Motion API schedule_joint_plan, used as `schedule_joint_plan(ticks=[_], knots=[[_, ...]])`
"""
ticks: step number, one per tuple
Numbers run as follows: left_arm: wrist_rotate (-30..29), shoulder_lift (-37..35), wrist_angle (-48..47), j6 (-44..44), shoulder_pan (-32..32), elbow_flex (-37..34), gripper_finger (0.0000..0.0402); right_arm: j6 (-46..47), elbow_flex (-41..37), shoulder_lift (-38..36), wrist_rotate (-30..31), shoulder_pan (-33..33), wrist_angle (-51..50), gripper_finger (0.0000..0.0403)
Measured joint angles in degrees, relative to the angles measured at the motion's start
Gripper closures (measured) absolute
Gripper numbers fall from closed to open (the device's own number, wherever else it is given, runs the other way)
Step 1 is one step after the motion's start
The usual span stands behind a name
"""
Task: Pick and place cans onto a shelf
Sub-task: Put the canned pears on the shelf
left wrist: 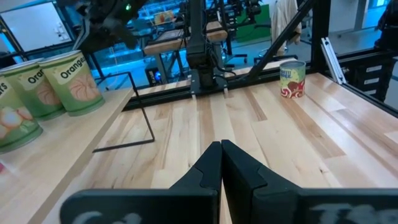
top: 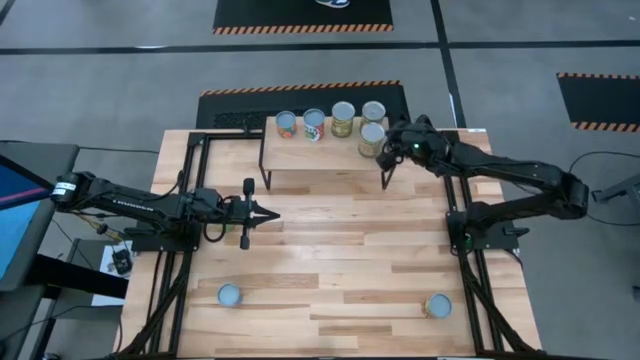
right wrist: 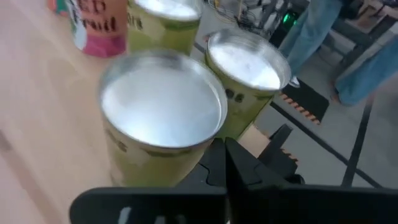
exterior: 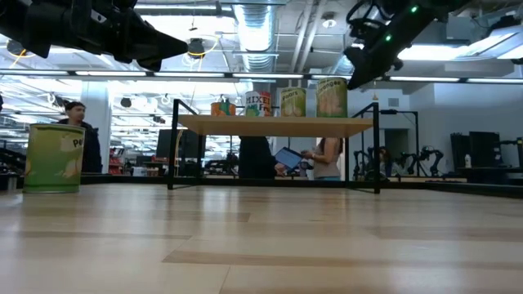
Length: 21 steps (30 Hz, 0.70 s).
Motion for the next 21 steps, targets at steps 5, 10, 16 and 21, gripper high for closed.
schedule_joint_plan(ticks=[5,10,16,21], knots=[[0.0,0.0,-0.4,0.0,0.0,0.0,0.0401,0.7,0.0,-4.8,0.7,3.5,-4.5,0.0395],[0.0,0.0,-0.6,-0.1,0.0,0.0,0.0401,1.6,-4.5,-8.4,3.8,11.3,-3.0,0.0398],[0.8,0.0,-0.6,-0.5,0.0,0.0,0.0401,0.7,-17.3,-10.2,3.2,22.0,15.5,0.0398],[3.8,0.0,-0.6,-0.7,0.0,0.0,0.0401,0.8,-25.5,-10.2,3.3,31.3,30.1,0.0396]])
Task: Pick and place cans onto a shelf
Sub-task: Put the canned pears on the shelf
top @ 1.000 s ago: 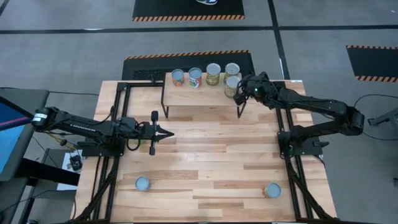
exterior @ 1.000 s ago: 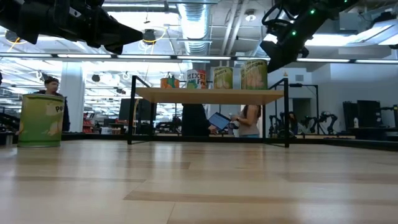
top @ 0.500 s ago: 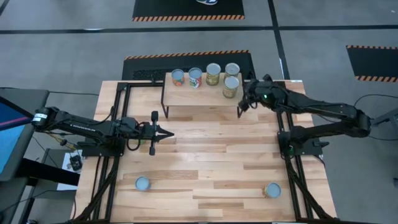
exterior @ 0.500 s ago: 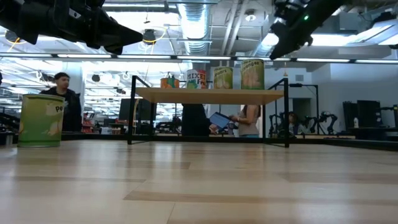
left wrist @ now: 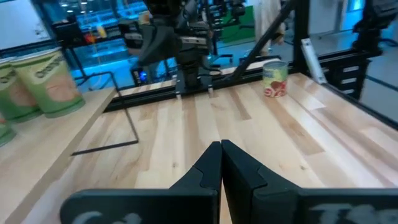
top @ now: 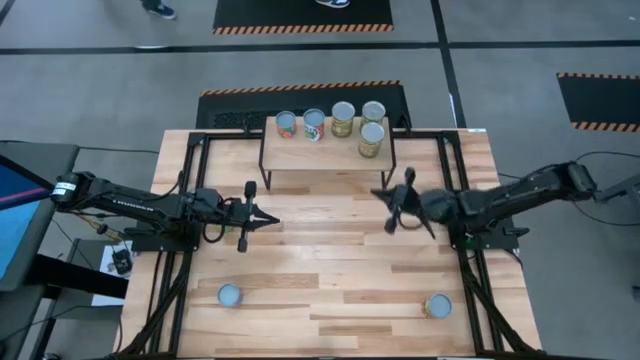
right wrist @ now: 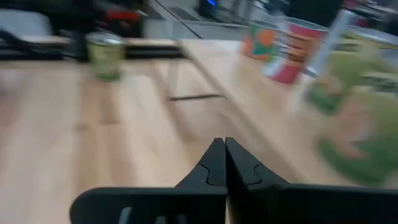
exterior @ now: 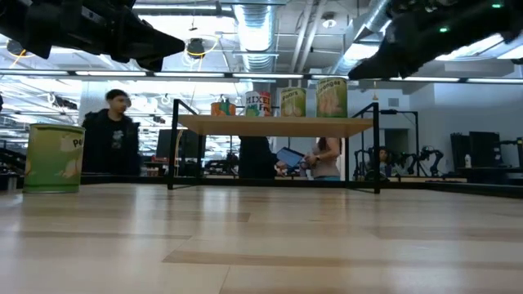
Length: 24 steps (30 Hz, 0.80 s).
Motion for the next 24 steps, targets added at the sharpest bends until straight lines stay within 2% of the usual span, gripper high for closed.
schedule_joint_plan(ticks=[5,7,9,15,20,24], knots=[[5.5,0.0,-0.5,-3.9,0.0,0.2,0.0401,0.2,-3.4,1.5,-0.3,9.6,9.2,0.0395],[7.1,0.0,-3.4,-5.9,-0.7,1.2,0.0401,0.0,-3.3,2.6,-0.2,12.8,9.9,0.0395],[5.7,0.0,-9.0,-7.2,-2.2,3.2,0.0401,0.0,-3.3,4.0,0.5,15.3,11.4,0.0395],[-6.1,0.0,-38.5,-13.0,-8.7,14.0,0.0401,0.5,-3.3,8.3,5.2,19.4,13.3,0.0395],[-11.5,0.2,-65.6,-26.1,-12.7,24.3,0.0392,4.1,-3.3,11.4,6.1,19.9,13.2,0.0395],[-16.5,0.5,-83.1,-36.6,-13.8,29.7,0.036,4.8,-3.3,14.0,6.8,19.9,14.8,0.0395]])
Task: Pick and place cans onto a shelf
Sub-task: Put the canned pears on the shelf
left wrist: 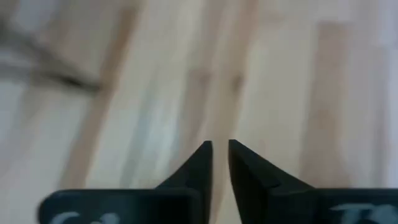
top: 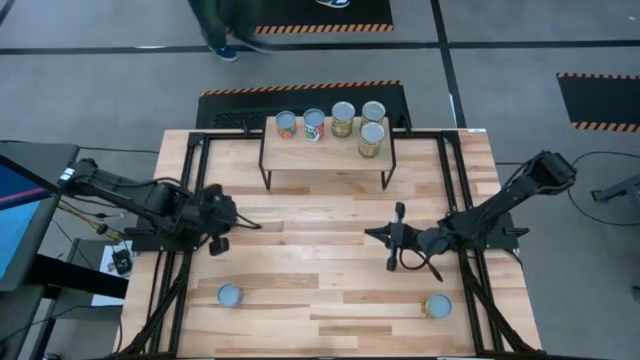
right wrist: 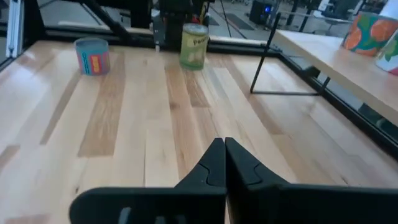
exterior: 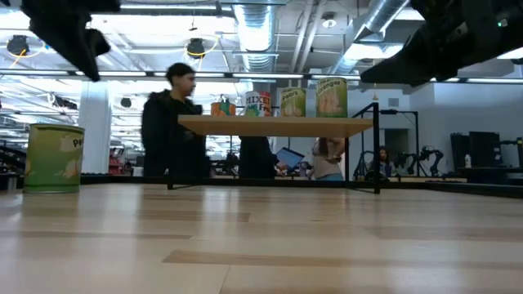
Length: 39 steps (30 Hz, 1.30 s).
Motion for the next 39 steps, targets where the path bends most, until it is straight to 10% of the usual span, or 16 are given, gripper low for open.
schedule_joint_plan(ticks=[13,39], knots=[[-1.7,3.0,-14.7,-5.2,6.8,0.0,0.0249,-2.4,0.1,2.5,0.5,0.0,5.5,0.0395],[-0.9,11.8,-9.4,-0.1,14.0,-5.0,0.0274,-2.4,0.1,2.5,0.4,0.0,5.6,0.0394]])
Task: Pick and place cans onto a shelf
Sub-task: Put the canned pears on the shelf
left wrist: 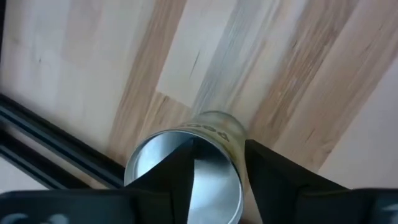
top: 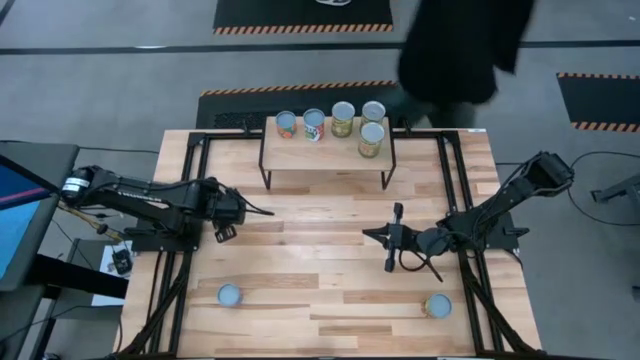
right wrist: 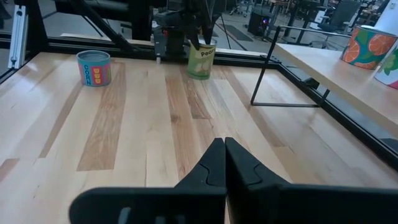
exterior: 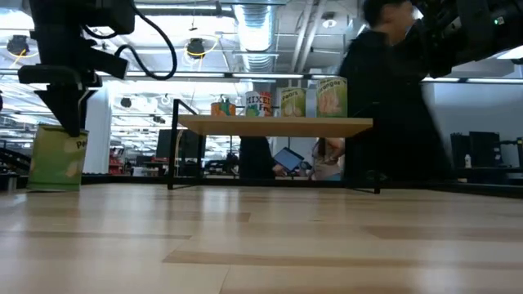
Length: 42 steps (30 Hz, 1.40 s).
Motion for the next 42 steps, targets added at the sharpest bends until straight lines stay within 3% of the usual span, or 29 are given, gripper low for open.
schedule_joint_plan(ticks=[13,24,42], knots=[[0.1,0.0,-0.2,7.3,-0.1,0.2,0.0395,0.0,0.0,0.0,0.0,0.0,0.1,0.0394],[1.4,0.1,1.6,15.3,-5.0,6.5,0.0401,0.0,0.0,0.0,-0.7,0.0,0.1,0.0392],[-2.3,0.1,1.5,16.2,-8.7,7.7,0.0401,0.4,0.0,0.0,-1.5,0.0,0.3,0.0387]])
